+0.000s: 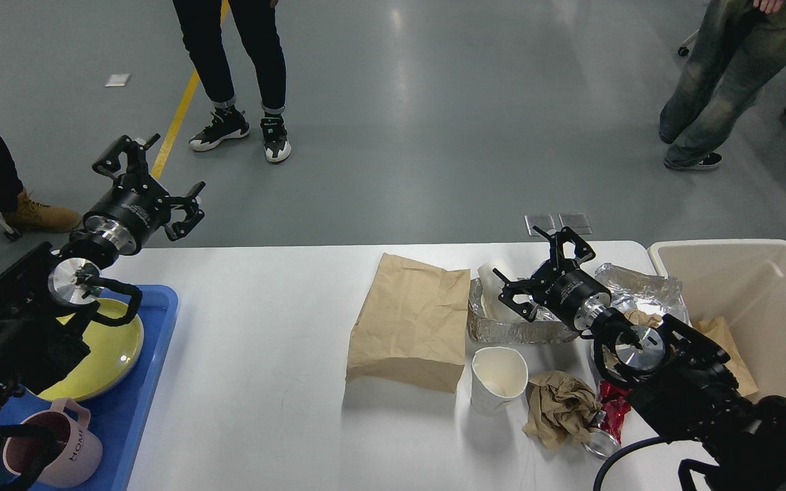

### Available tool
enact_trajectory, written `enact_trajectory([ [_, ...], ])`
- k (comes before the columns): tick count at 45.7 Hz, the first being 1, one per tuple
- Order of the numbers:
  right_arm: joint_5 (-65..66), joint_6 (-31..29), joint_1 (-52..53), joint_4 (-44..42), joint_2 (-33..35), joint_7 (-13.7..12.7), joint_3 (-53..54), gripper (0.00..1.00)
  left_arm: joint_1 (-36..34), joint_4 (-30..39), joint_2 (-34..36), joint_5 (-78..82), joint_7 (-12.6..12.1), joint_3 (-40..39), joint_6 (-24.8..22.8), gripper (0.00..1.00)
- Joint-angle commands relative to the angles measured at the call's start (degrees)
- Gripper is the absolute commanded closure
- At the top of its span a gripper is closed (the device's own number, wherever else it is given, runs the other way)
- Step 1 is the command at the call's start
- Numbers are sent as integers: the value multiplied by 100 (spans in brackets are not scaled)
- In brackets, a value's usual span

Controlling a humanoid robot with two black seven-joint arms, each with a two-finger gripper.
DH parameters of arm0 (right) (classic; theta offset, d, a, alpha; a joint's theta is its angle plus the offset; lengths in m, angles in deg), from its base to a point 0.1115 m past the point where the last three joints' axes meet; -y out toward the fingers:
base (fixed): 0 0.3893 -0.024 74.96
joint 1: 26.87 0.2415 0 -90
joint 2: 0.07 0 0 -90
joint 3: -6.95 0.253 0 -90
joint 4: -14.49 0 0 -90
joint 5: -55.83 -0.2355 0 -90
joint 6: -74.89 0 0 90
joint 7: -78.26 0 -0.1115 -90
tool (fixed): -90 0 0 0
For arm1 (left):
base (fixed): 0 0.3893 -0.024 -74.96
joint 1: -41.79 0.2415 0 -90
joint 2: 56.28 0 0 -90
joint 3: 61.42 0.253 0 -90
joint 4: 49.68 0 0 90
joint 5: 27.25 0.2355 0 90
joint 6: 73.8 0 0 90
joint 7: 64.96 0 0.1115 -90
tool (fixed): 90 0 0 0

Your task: Tidy desktop

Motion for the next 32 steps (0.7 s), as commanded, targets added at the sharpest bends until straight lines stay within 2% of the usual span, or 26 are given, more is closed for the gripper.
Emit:
enact_trajectory([
  [1, -1, 0, 0, 0, 0, 0, -1, 0, 123, -66, -319, -293, -25, -511, 71, 4],
  [5, -1, -8, 0, 0, 0, 0, -1, 0, 202, -189, -530, -381, -34, -951, 89, 4],
  [16, -1, 0, 0, 0, 0, 0, 8, 0, 334, -233, -847, -355, 10, -978, 123, 4],
  [19, -1, -8, 0, 0, 0, 0, -1, 0, 334, -233, -899, -355, -59, -969, 229, 4],
  [21, -1, 0, 0, 0, 0, 0, -1, 0, 343, -233, -943, -364, 10, -978, 282, 4],
  [29, -1, 0, 0, 0, 0, 0, -1, 0, 369, -233, -987, -355, 36, -969, 282, 4],
  [32, -1, 0, 0, 0, 0, 0, -1, 0, 378, -224, -1075, -364, 203, -978, 264, 4],
])
